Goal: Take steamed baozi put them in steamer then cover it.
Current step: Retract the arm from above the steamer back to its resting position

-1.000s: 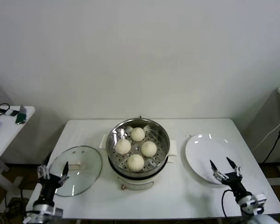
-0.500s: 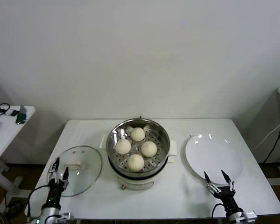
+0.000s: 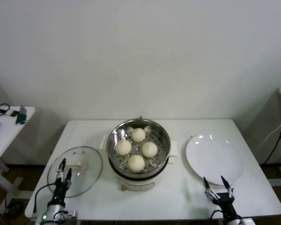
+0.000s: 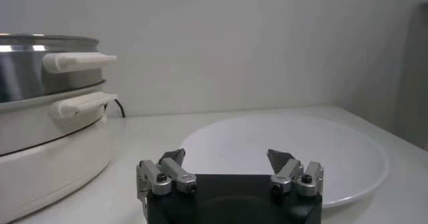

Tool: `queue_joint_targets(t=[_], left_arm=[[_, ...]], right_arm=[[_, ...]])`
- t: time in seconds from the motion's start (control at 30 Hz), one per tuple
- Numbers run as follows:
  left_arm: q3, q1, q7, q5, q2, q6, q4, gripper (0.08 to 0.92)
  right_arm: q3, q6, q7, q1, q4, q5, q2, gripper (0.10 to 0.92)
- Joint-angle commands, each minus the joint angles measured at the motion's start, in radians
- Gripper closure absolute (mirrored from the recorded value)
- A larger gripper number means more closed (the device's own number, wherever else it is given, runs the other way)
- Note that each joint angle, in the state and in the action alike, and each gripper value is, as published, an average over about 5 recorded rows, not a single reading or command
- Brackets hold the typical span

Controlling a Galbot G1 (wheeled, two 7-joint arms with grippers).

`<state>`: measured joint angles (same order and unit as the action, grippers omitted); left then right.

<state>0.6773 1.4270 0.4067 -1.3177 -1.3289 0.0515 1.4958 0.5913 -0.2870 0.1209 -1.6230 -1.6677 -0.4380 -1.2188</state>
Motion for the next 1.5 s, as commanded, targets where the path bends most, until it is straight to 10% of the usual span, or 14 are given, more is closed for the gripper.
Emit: queue_joint_targets(t=[0.03,0.7,1.5], left_arm=[[-0.001,-0.059,0.007,-0.040,0.000,0.002,-0.064,0.177],[-0.009,-0.097,-0.005,-0.049,0.005,0.004,-0.108,0.207],[-0.014,-0.064,-0.083,0.086,0.035,-0.047,0.019,0.859]], right_arm=[[0.002,-0.006,-0.002,-0.011,-0.003,0.010,-0.023,0.203],[0.003,-0.022,0.001,-0.029,-0.016,0.028,-0.051,0.203],[0.007,-0.017,0.003,-0.023,-0.046,0.022,-0.020,0.203]])
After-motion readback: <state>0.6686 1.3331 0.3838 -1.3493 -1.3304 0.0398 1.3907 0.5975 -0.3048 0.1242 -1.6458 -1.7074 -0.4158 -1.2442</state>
